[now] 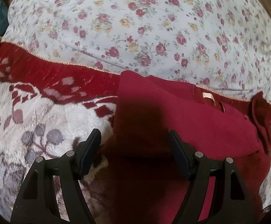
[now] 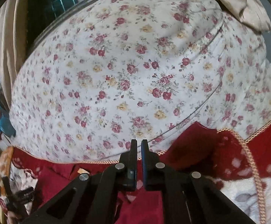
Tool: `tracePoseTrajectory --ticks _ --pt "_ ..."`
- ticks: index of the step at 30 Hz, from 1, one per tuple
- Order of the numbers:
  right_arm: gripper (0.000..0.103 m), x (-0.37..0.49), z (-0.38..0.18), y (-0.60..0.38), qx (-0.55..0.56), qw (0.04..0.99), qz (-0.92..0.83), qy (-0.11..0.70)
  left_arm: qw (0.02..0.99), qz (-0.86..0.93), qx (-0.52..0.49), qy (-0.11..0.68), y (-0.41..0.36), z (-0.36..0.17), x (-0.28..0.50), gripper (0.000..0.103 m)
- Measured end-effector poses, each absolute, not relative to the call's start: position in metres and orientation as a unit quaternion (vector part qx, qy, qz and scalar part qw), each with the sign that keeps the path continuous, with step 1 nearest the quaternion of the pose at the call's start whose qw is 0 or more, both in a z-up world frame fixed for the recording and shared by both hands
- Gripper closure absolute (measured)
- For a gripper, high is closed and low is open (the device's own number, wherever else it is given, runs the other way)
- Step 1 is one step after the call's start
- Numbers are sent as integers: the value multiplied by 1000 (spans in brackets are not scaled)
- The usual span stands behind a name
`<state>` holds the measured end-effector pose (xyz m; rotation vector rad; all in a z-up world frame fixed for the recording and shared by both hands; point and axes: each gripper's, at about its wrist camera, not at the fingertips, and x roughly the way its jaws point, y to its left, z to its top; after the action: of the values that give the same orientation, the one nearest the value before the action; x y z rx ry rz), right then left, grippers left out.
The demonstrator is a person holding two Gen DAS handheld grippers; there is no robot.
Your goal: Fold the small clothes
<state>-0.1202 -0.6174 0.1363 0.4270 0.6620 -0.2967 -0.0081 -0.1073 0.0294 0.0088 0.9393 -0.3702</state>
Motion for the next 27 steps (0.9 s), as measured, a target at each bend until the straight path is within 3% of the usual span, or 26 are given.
tracePoseTrajectory --ticks 1,2,4,9,10,12,14,17,27 --pt "87 -122 127 -622 219 902 -155 337 875 -179 1 451 -106 30 -8 29" --pt "56 -123 117 -628 234 893 -163 349 874 -179 -1 451 -105 31 -8 29" --pt "18 -123 92 -641 264 874 -183 364 875 -180 -1 450 -105 32 -8 29" --pt "18 -100 30 -667 300 835 -214 409 870 -182 9 458 -111 25 -4 29" --pt "18 -97 21 -673 313 828 -219 410 868 -183 14 462 -113 23 -3 29" --pt "27 -92 6 -686 340 825 -224 393 865 -185 27 465 -117 19 -3 29" --pt "71 -90 -7 -700 359 820 -226 384 867 -185 38 462 -119 17 -2 29" --pt "96 -98 -3 -710 373 829 -209 361 869 -181 36 458 -117 19 0 29" --pt "98 -121 145 -617 331 897 80 281 887 -166 -24 430 -88 45 0 29"
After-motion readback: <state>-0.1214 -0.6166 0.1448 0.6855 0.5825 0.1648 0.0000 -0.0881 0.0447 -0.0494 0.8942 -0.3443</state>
